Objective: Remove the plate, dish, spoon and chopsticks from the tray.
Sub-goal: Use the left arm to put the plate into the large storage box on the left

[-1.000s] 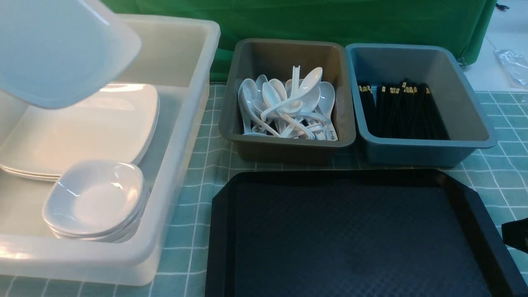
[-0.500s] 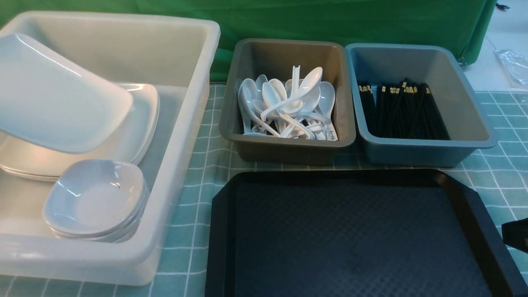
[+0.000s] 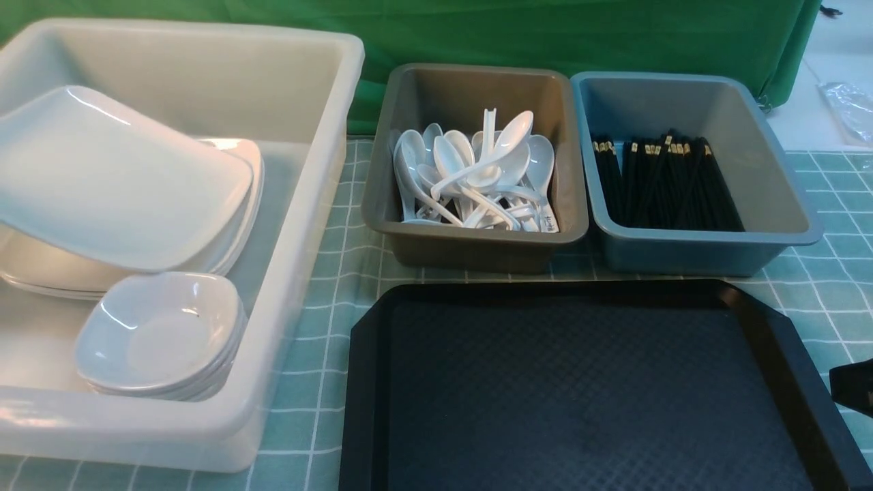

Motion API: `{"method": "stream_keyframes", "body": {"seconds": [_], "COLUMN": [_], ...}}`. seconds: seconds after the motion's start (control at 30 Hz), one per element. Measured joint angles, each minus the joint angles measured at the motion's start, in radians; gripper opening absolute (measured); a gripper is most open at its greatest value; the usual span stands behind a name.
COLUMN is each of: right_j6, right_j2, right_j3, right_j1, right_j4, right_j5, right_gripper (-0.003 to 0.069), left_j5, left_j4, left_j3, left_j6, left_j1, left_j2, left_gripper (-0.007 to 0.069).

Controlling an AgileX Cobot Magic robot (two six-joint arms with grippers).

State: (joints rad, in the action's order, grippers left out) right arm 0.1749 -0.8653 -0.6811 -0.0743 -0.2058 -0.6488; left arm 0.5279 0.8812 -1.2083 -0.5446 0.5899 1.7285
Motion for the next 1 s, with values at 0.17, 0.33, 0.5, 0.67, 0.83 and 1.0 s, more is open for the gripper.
{"method": "stream_keyframes", "body": {"seconds": [0.17,0.33,0.5,0.67,0.83,1.0], "right_j6": [-0.001,-0.001,-0.001,-0.002,-0.006,-0.009], "right_j2": [0.0,0.0,0.0,0.0,0.0,0.0], "right_j3": [0.0,0.0,0.0,0.0,0.0,0.0], "right_j1": [0.0,0.0,0.0,0.0,0.0,0.0], "right_j4": [0.0,0.0,0.0,0.0,0.0,0.0], "right_j5": [0.0,0.0,0.004,0.005,0.004,0.004], "right_gripper": [0.0479,0.0479,0.0479,0.0479,0.0479,0.0479], "left_j5": [-0.046,-0.054,-0.004,0.043,0.048,0.058], "left_j4": [-0.014,-0.047,-0.116,-0.217,-0.291,-0.329], "left_j3": [0.0,0.0,0.0,-0.001,-0.011,-0.013], "left_j6": [-0.003,-0.003,-0.003,0.011,0.077,0.102], "left_j1": [-0.019,-0.032,-0.045,-0.051,-0.051,-0.051], "left_j2": [0.001,0.012,0.045,0.052,0.051,0.037], "left_gripper": [0.0024,0.0043,0.0132,0.0293,0.0413,0.0441]}}
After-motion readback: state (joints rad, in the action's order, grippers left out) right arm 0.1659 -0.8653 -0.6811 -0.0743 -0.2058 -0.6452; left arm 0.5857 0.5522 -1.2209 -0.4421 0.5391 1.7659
